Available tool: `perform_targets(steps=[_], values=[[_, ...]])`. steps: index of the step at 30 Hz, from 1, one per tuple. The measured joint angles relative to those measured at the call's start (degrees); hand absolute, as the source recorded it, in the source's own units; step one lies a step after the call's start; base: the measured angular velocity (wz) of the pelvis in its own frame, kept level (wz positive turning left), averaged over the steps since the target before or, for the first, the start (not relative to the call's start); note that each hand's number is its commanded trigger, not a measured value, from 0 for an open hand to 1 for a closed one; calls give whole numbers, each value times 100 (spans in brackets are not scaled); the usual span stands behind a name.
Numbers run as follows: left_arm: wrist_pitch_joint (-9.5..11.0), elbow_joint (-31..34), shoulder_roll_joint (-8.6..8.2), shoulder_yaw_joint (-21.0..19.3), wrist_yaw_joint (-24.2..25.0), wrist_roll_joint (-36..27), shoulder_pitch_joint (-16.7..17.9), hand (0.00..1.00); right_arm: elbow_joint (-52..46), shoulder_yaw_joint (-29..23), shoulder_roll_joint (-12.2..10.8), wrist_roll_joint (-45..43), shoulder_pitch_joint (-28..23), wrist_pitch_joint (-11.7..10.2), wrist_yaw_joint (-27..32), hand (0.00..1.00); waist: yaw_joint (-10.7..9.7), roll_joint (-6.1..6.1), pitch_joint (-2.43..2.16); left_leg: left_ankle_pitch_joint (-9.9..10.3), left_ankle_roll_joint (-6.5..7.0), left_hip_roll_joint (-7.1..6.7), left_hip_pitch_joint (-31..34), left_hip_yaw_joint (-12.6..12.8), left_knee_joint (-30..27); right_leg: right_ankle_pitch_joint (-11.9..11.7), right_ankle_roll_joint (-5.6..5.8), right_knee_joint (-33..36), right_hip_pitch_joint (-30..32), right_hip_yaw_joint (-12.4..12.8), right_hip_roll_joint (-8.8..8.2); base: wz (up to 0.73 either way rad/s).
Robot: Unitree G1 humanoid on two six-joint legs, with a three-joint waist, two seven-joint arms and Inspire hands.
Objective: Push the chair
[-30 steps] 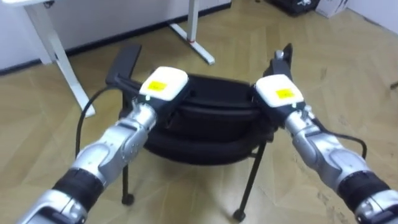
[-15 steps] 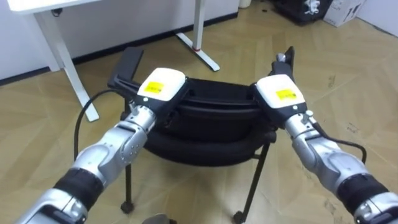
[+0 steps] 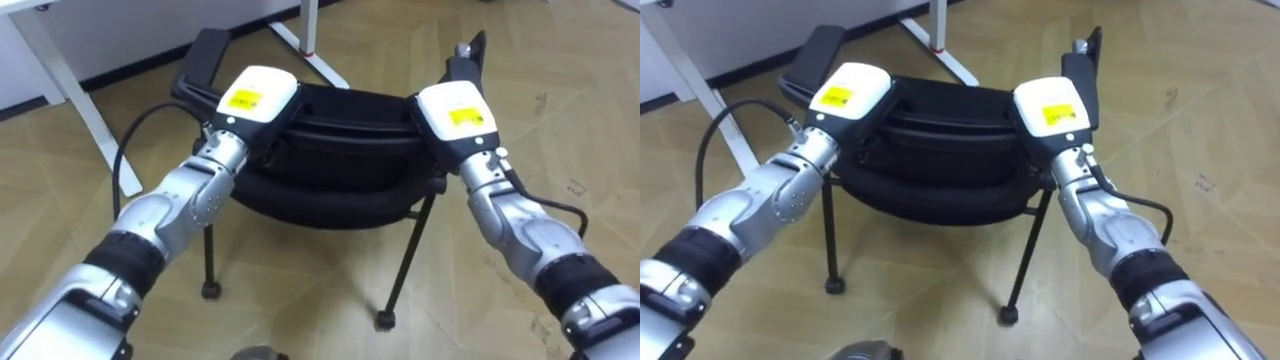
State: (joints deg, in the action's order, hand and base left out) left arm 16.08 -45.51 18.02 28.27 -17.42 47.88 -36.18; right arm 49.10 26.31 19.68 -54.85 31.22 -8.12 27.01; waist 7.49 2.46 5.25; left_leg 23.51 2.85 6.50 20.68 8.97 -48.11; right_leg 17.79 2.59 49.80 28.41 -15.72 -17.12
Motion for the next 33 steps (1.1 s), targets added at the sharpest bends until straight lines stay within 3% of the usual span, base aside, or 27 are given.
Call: perform_targets(steps=[1, 2, 3, 4, 5, 7, 9, 11, 12, 13, 14, 15, 16, 17, 18, 19, 20, 21, 23, 25, 26, 28, 30, 31, 32, 33], values=[[15, -23, -1, 10, 0, -11, 4, 100, 24, 0, -18, -21, -3, -17, 8, 100, -29, 29, -19, 61, -93, 22, -71, -94, -1, -248, 14, -619, -9, 42, 36, 34], [18, -52, 1, 11, -7, -16, 7, 100, 49, 0, -26, -25, -1, -30, 19, 100, -57, 30, -19, 94, -153, 41, -120, -144, -4, -377, 16, -885, -46, 54, 48, 48], [19, -83, -10, 9, -46, -44, 55, 100, 96, 1, -36, -74, 4, -73, 37, 100, -84, 58, -43, 164, -298, 134, -244, -192, 2, -747, -22, -1128, -133, 42, 90, 35], [19, -79, -11, 6, -78, -45, 108, 100, 101, 5, -39, -101, -9, -93, 39, 100, -74, 23, -65, 204, -389, 206, -294, -205, 6, -884, -71, -1121, -170, 33, 155, 30], [20, -40, -5, -23, -122, -45, 177, 100, 95, 5, -42, -149, -3, -118, 38, 100, -73, 20, -131, 261, -557, 303, -337, -312, 12, -959, -156, -1037, -210, -3, 271, 24], [8, -52, -61, -112, -187, -45, 161, 100, 182, 4, -54, -207, 166, -147, 12, 100, -53, 22, -150, 258, -889, 498, -458, -476, 116, -659, -449, -695, -262, -173, 441, 23], [-27, -52, -50, -122, -219, -49, 148, 100, 268, 3, -77, -275, 286, -190, -45, 100, -42, 40, -141, 211, -1062, 616, -616, -642, 323, -365, -598, -581, -371, -342, 564, 20], [-43, -49, -30, -119, -234, -112, 140, 100, 274, 0, -80, -299, 347, -206, -96, 100, -43, 68, -128, 129, -944, 742, -648, -707, 120, -68, -708, -413, -440, -420, 676, 17], [-58, -79, -60, -116, -264, -129, 188, 100, 268, 0, -80, -301, 358, -207, -146, 100, -21, 60, -128, -100, -706, 837, -477, -742, -512, 152, -785, -248, -527, -459, 738, 4], [-61, -118, -87, -109, -293, -129, 199, 100, 301, 1, -86, -301, 354, -216, -171, 100, -17, 57, -122, -308, -584, 866, -354, -833, -850, 259, -812, -179, -612, -494, 755, 9], [-73, -173, -139, -94, -326, -129, 217, 100, 385, 1, -91, -303, 328, -265, -207, 100, -21, 67, -119, -918, -469, 867, -45, -1041, -1533, 461, -861, -33, -771, -543, 762, 13], [-94, -190, -156, -66, -337, -153, 242, 100, 408, 1, -90, -303, 315, -294, -225, 100, -43, 85, -116, -1711, -401, 850, 328, -1194, -2187, 647, -901, 146, -867, -552, 748, 25], [-118, -247, -156, 1, -344, -228, 228, 100, 421, -4, -66, -290, 310, -299, -222, 100, -119, 89, -113, -2367, -453, 676, 739, -1312, -2755, 811, -964, 335, -941, -639, 662, 29], [-119, -302, -188, 11, -343, -232, 213, 100, 417, -8, -40, -264, 310, -302, -221, 100, -138, 111, -101, -2488, -488, 543, 955, -1284, -3056, 905, -972, 447, -964, -675, 585, 31], [-164, -346, -267, 15, -345, -233, 166, 100, 411, -5, 15, -204, 310, -305, -223, 100, -165, 178, -78, -2459, -434, 324, 1340, -1093, -3671, 1060, -1025, 650, -998, -709, 427, 17], [-194, -350, -296, 24, -352, -233, 164, 100, 428, -5, 26, -174, 309, -307, -223, 100, -165, 202, -71, -2363, -337, 211, 1676, -830, -4125, 1173, -1058, 743, -1064, -766, 367, 14], [-194, -363, -297, 37, -365, -232, 161, 100, 440, -5, 23, -174, 307, -310, -222, 100, -211, 232, -54, -2332, -294, 146, 1795, -718, -4215, 1223, -1048, 769, -1116, -791, 330, 18], [-195, -419, -292, 109, -455, -232, 146, 100, 482, -5, 24, -167, 307, -352, -218, 100, -242, 305, -7, -2236, -248, 42, 1899, -535, -4170, 1305, -1013, 803, -1223, -793, 267, 17], [-195, -453, -316, 145, -492, -249, 151, 100, 541, 4, 33, -161, 307, -395, -195, 100, -264, 298, 17, -2077, -280, 65, 1903, -390, -3621, 1377, -986, 787, -1343, -813, 268, 9], [-197, -452, -332, 159, -592, -251, 131, 100, 470, -3, 91, -165, 316, -399, -165, 100, -378, 271, 24, -1979, -350, 45, 1765, -274, -2100, 1448, -930, 792, -1362, -870, 242, 17], [-207, -454, -341, 179, -613, -256, 123, 100, 465, 0, 103, -157, 316, -398, -150, 100, -390, 267, 26, -1950, -393, -16, 1680, -268, -1690, 1457, -913, 788, -1367, -876, 237, 9], [-255, -454, -396, 232, -692, -258, 107, 100, 494, 6, 145, -133, 301, -399, -57, 100, -414, 239, 38, -1942, -417, -127, 1249, -295, -255, 1512, -786, 741, -1397, -884, 218, 0], [-277, -453, -410, 249, -705, -254, 92, 100, 522, 4, 145, -130, 290, -398, 23, 100, -414, 225, 36, -1946, -430, -179, 952, -262, 308, 1514, -742, 683, -1400, -853, 226, -7], [-284, -452, -408, 250, -707, -254, 43, 100, 488, -8, 151, -130, 297, -378, 54, 100, -413, 227, 34, -1728, -367, -246, 878, -264, 513, 1517, -711, 673, -1347, -803, 218, -12], [-307, -453, -411, 250, -707, -254, 24, 100, 483, -9, 148, -130, 308, -355, 67, 100, -408, 225, 36, -1721, -358, -253, 886, -263, 531, 1504, -686, 656, -1333, -790, 219, -13], [-339, -449, -417, 249, -706, -255, 7, 100, 455, -13, 128, -132, 314, -314, 78, 100, -404, 172, 2, -1687, -346, -302, 886, -277, 551, 1475, -636, 601, -1331, -786, 220, -11]])
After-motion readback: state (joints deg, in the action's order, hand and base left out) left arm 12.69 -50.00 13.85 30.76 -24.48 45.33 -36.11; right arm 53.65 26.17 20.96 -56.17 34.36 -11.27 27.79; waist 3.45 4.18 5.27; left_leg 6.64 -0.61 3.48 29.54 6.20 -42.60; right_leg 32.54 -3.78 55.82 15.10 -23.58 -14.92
